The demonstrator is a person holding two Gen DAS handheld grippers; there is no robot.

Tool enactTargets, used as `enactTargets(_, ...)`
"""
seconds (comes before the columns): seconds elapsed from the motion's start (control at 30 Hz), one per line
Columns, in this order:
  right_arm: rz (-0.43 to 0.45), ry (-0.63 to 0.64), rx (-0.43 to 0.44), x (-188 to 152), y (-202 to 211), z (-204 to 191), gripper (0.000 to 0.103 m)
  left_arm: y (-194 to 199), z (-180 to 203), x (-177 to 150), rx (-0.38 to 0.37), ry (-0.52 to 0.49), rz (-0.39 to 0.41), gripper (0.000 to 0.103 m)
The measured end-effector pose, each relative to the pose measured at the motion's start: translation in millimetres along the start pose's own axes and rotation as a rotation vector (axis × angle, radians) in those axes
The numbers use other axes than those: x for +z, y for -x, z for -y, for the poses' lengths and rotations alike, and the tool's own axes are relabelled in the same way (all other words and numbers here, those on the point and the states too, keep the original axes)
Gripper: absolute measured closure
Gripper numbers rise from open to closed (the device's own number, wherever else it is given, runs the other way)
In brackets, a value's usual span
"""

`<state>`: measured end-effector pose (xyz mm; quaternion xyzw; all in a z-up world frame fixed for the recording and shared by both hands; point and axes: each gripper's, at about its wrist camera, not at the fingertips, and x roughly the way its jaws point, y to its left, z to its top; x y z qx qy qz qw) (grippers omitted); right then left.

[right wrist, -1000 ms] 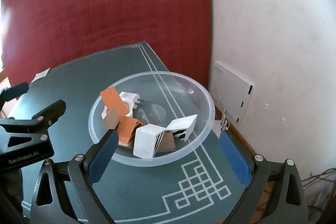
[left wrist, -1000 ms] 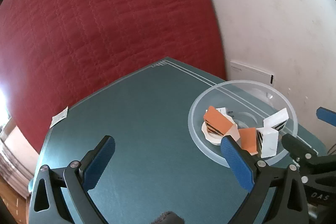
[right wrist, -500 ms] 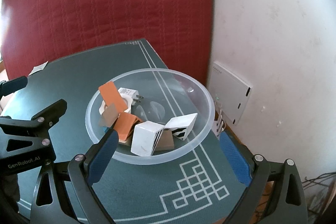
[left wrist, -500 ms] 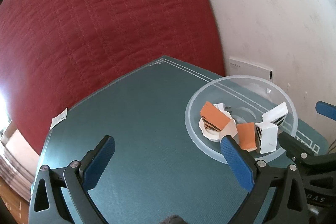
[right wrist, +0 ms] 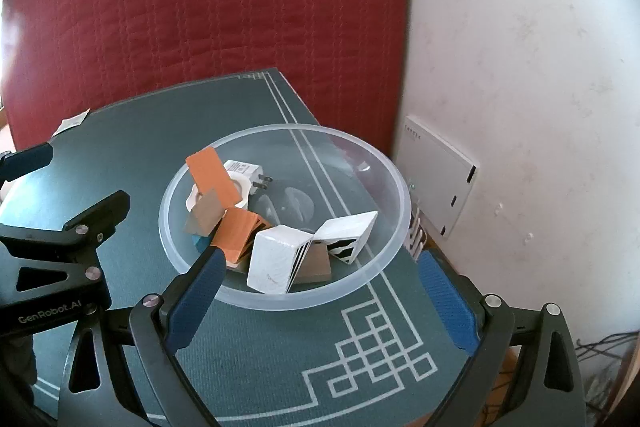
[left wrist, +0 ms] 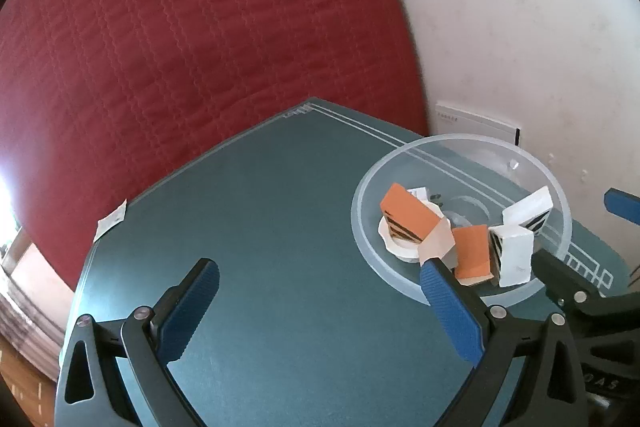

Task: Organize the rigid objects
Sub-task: 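Withdraw both open tools from the bin and hold still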

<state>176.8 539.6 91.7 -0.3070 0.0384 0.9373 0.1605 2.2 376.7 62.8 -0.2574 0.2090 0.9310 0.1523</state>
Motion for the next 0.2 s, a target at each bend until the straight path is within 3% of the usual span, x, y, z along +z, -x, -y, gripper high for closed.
enactTargets(0.2,0.002,-0.001,0.020,1.5,1.1,-1.8,0.005,5.4,-8.7,-8.1,0.005,0.009,-0.017,0.001)
